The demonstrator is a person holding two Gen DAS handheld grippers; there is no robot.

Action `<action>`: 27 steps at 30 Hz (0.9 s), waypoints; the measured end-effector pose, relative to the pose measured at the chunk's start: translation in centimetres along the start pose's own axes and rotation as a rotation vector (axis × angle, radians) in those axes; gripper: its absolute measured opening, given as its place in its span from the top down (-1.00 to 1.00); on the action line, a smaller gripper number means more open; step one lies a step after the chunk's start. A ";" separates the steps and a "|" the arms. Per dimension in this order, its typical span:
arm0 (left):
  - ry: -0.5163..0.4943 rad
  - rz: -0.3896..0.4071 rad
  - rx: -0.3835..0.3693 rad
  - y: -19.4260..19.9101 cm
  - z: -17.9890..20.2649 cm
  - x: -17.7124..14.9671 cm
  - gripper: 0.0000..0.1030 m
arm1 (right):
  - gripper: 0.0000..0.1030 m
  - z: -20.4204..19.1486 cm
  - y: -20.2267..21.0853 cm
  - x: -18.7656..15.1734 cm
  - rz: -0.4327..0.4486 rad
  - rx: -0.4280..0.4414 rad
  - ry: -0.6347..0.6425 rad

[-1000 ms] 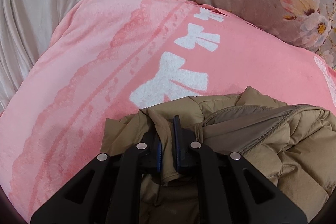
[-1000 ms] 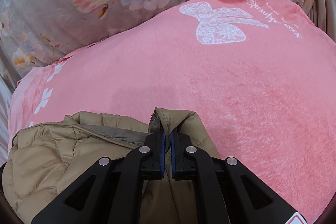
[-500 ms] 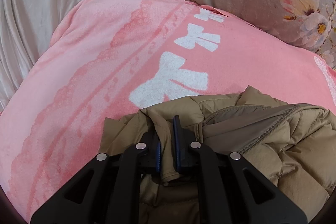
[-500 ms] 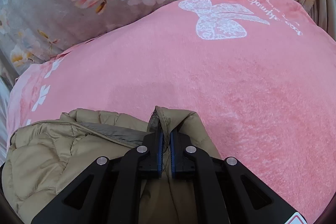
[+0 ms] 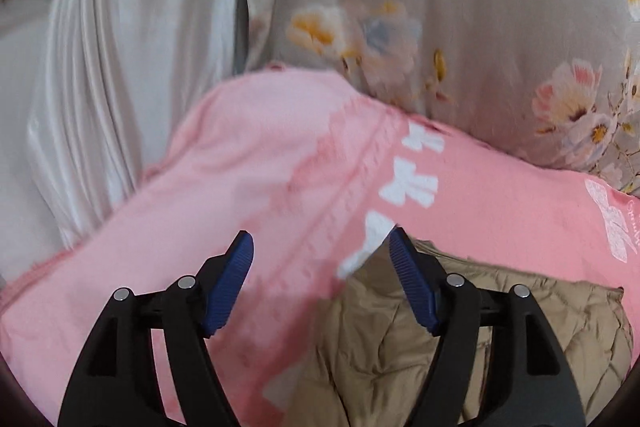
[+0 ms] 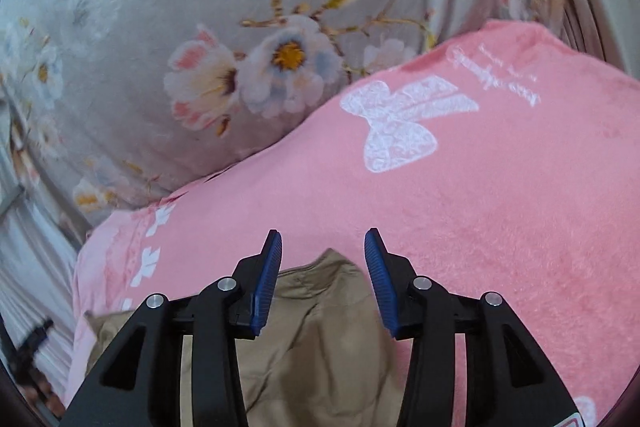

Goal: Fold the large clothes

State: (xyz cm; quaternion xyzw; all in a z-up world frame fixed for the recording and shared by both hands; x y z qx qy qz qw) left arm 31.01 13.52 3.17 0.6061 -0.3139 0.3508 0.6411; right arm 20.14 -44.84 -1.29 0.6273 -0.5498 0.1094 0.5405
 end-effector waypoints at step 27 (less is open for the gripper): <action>-0.182 -0.250 -0.166 -10.4 18.3 -8.9 -0.28 | 0.88 -16.5 -10.1 -10.7 -0.270 0.046 0.356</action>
Point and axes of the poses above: each gripper's, at about its wrist camera, not at the fingertips, and y roughly against the way its jaws point, z to its right, x to its top, the point moved 6 cm from there along -y, roughly the way its jaws point, and after that the axes turned 6 degrees about -x, right-handed, at the moved point
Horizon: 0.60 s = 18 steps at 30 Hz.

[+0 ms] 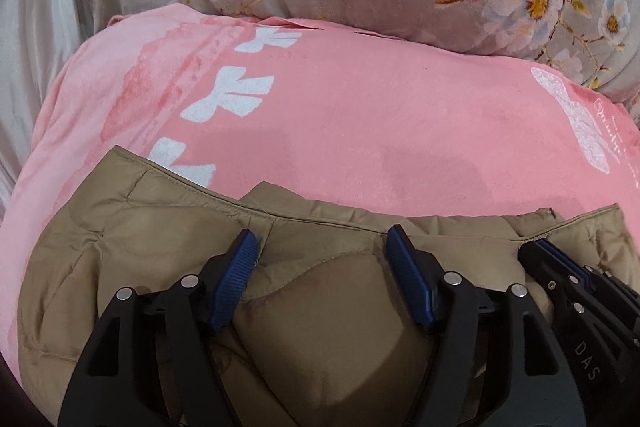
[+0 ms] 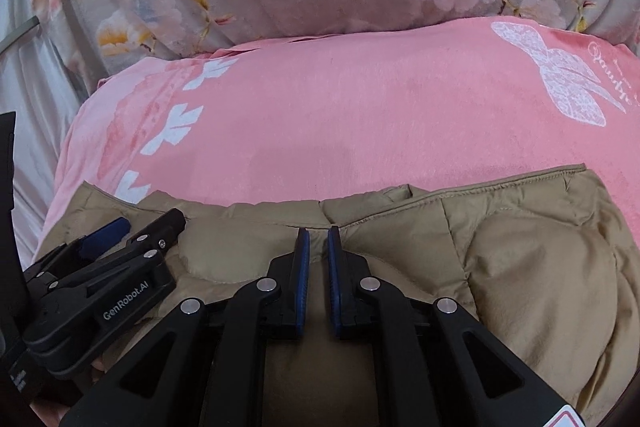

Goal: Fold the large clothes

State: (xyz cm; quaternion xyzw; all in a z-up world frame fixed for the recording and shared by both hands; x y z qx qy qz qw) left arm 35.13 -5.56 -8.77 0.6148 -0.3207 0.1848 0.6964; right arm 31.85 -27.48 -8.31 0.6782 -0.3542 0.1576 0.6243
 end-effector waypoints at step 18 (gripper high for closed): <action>-0.040 0.004 0.077 -1.2 0.6 -0.8 -0.31 | 0.88 -0.4 -1.5 -0.8 -0.013 -0.048 0.047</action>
Point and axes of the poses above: each gripper's, at about its wrist camera, not at the fingertips, and y roughly against the way its jaws point, z to its right, x to its top, the point moved 6 cm from there along -y, roughly the way its jaws point, and after that the axes turned 6 degrees about -x, right-handed, at the moved point
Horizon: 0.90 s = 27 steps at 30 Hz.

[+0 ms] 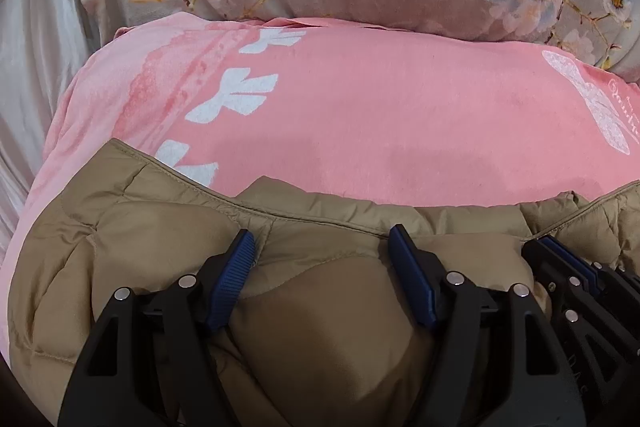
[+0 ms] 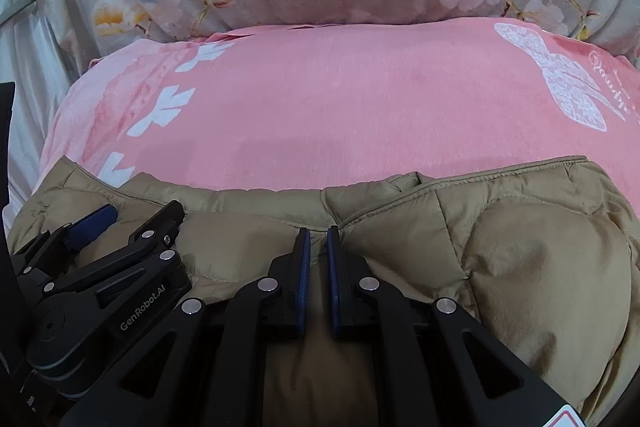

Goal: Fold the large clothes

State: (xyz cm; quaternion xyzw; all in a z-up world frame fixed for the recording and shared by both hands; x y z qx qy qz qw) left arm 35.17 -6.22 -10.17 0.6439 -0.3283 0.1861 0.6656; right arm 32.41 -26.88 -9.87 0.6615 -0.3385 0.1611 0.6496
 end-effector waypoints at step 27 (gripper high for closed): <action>-0.025 -0.028 0.041 -0.8 0.4 -0.1 -0.34 | 0.88 -0.1 -0.7 0.2 -0.020 -0.015 0.022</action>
Point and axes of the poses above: each gripper's, at about its wrist camera, not at the fingertips, and y roughly against the way its jaws point, z to its right, x to its top, the point moved 6 cm from there along -y, roughly the way its jaws point, and after that the axes turned 6 degrees about -x, right-handed, at the moved point
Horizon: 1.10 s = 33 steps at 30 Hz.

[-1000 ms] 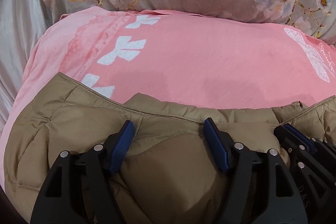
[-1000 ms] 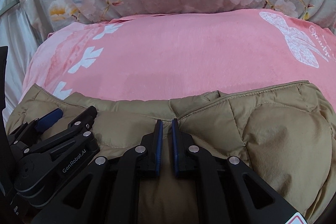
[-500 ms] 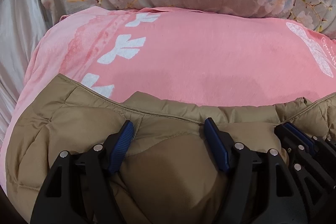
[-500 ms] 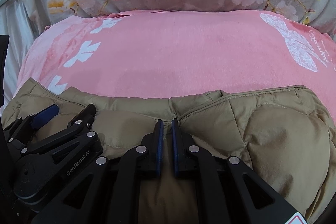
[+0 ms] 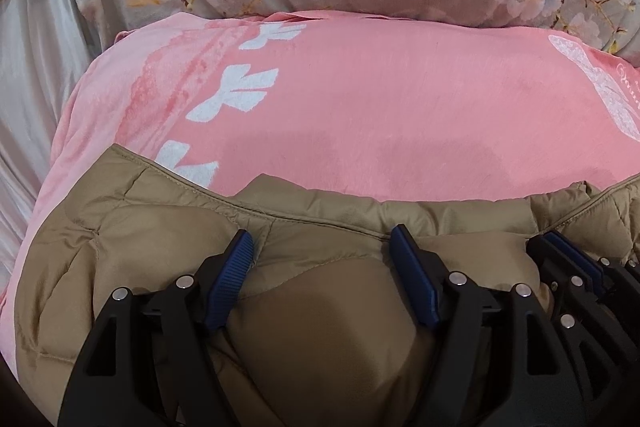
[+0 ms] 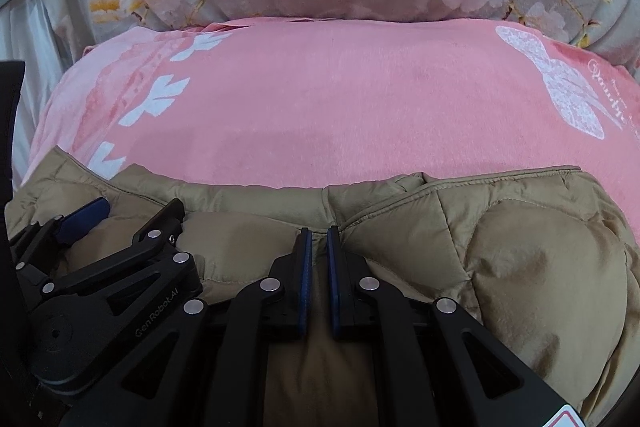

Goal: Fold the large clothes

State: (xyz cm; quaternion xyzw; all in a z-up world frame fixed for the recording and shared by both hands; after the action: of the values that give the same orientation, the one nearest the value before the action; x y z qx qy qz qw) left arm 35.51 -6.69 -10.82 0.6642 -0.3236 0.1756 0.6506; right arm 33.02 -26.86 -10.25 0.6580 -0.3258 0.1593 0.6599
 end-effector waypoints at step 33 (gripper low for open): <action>-0.002 0.098 -0.025 9.4 -1.8 -9.7 -0.61 | 0.66 -0.1 9.2 -9.1 0.129 -0.032 0.046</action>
State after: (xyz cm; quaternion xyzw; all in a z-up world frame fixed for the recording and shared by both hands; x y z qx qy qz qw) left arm 22.60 -2.45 -9.99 0.6395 -0.3586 0.2027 0.6492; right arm 20.49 -23.99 -8.99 0.6213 -0.3548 0.2111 0.6660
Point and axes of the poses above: each gripper's, at about its wrist camera, not at the fingertips, and y roughly against the way its jaws point, z to its right, x to its top, the point moved 6 cm from there along -y, roughly the way its jaws point, and after that the axes turned 6 degrees about -x, right-handed, at the moved point
